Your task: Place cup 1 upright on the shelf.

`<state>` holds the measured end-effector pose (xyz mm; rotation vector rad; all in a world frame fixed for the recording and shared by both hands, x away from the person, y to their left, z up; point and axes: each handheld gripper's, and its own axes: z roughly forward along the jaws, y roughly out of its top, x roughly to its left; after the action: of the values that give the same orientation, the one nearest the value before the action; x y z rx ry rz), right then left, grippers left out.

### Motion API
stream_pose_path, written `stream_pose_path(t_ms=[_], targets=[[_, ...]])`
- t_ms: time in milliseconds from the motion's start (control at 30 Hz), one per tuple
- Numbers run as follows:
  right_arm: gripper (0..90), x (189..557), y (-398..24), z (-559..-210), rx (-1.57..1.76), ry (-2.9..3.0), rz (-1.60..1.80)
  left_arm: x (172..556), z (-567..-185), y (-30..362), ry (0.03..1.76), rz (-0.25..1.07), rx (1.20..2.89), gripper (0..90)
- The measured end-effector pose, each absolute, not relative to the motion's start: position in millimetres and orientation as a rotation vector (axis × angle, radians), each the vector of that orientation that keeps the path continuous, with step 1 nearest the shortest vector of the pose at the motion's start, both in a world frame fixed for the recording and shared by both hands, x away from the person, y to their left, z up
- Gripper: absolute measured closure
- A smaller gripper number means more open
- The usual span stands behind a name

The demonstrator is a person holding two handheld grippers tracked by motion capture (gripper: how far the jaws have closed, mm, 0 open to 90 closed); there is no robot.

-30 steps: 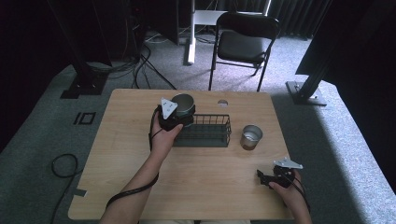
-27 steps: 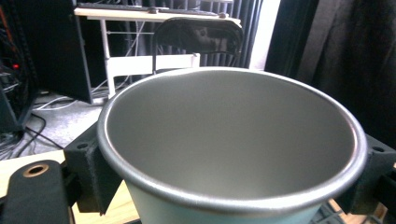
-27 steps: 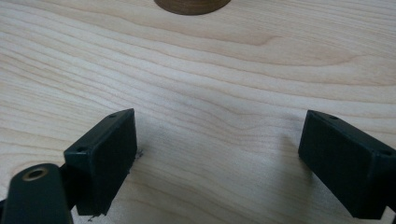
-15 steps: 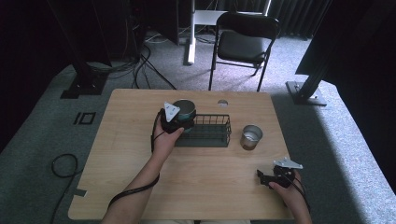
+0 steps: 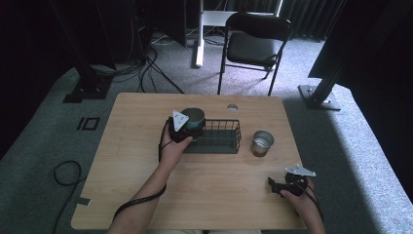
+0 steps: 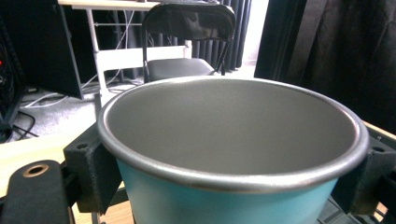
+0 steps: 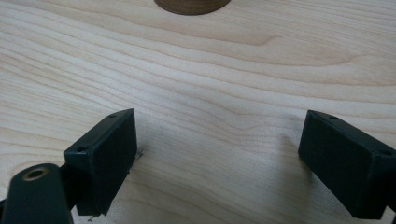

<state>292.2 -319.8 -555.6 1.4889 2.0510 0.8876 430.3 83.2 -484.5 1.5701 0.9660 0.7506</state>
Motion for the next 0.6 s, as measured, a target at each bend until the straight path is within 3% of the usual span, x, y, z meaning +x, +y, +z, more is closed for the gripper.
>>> stream_pose_path(t_ms=[233,600], targets=[[11.1,292.2,-319.8,-555.6,1.489,2.051,0.888,427.3,-488.1,79.8,0.914,0.800,1.603,13.3],[11.1,292.2,-319.8,-555.6,1.489,2.051,0.887,423.3,-482.0,86.4,0.927,0.767,1.641,9.9]])
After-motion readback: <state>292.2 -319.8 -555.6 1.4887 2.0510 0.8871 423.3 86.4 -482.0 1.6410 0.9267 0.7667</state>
